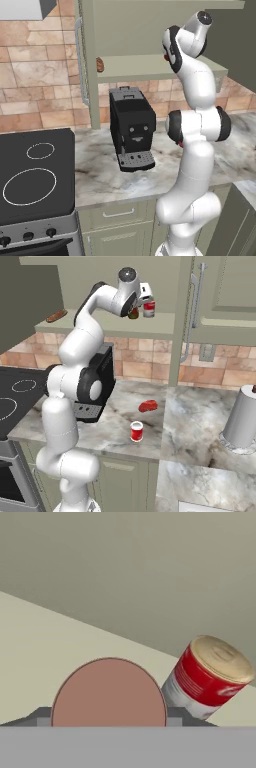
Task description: Pick the cans from the counter and place them in their designated side in the cabinet.
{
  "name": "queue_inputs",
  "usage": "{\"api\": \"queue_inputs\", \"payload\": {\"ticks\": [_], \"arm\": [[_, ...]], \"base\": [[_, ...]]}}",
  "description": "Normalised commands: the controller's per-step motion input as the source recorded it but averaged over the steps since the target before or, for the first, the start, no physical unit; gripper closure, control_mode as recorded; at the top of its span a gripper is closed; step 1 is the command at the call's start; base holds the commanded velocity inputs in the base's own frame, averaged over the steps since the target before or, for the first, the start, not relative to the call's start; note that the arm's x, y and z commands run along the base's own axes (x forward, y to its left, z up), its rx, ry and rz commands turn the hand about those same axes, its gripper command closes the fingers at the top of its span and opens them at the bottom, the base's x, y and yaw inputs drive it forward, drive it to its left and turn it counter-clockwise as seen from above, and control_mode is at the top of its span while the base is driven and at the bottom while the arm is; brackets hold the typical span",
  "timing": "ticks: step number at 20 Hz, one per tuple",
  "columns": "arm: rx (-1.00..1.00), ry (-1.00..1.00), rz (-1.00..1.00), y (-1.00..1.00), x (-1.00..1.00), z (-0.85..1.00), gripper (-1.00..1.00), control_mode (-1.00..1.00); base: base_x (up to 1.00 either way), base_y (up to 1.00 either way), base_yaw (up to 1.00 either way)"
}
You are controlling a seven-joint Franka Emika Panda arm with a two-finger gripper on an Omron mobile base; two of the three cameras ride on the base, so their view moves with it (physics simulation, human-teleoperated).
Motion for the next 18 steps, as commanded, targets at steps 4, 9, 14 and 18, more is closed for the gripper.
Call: {"api": "queue_inputs", "payload": {"ticks": [4,9,14,18], "arm": [[0.0,0.0,0.0,0.0,0.17,-0.37,1.0,-1.0],[-0.02,-0.02,0.0,0.0,0.13,-0.38,-1.0,-1.0],[0.0,-0.08,0.01,0.0,0.12,-0.25,-1.0,-1.0],[0.0,-0.13,0.03,-0.01,0.05,-0.21,-1.0,-1.0]], "base": [[0.0,0.0,0.0],[0.0,0.0,0.0],[0.0,0.0,0.0],[0.0,0.0,0.0]]}}
